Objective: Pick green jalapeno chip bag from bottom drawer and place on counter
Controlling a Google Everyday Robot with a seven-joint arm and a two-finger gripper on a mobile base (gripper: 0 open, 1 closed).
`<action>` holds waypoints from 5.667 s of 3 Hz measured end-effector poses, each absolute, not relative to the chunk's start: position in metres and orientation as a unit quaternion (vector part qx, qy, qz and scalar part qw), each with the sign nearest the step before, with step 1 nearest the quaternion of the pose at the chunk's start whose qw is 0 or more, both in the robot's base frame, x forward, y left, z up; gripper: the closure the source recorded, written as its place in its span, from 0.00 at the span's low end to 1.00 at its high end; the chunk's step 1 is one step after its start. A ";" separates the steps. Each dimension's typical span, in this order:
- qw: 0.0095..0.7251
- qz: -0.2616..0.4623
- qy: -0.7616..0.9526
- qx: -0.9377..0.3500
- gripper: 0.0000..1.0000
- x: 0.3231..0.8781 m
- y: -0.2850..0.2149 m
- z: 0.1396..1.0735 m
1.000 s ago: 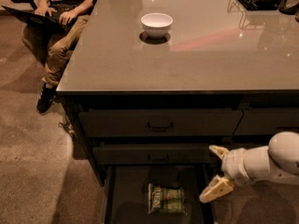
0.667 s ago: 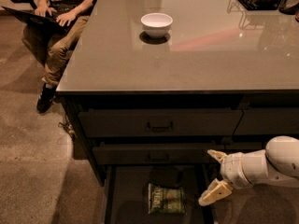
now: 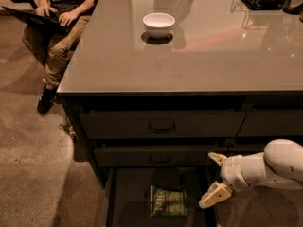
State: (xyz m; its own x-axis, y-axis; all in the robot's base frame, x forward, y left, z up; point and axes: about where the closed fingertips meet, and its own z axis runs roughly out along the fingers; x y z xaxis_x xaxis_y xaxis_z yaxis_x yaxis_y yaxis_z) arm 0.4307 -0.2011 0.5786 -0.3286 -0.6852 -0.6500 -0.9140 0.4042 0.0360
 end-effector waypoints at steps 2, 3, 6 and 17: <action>0.285 0.195 0.783 -0.518 0.00 0.461 -0.198 0.462; 0.287 0.218 0.779 -0.513 0.00 0.471 -0.195 0.420; 0.272 0.247 0.775 -0.514 0.00 0.493 -0.182 0.332; 0.413 0.305 0.666 -0.541 1.00 0.488 -0.204 0.313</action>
Offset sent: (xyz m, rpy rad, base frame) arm 0.0446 -0.0004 -0.1693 -0.0052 -0.0351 0.0112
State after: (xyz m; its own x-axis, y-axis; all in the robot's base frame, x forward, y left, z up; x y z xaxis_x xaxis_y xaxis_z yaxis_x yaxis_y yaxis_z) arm 0.4879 -0.2044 0.3131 -0.0726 -0.4679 -0.8808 -0.9729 0.2278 -0.0408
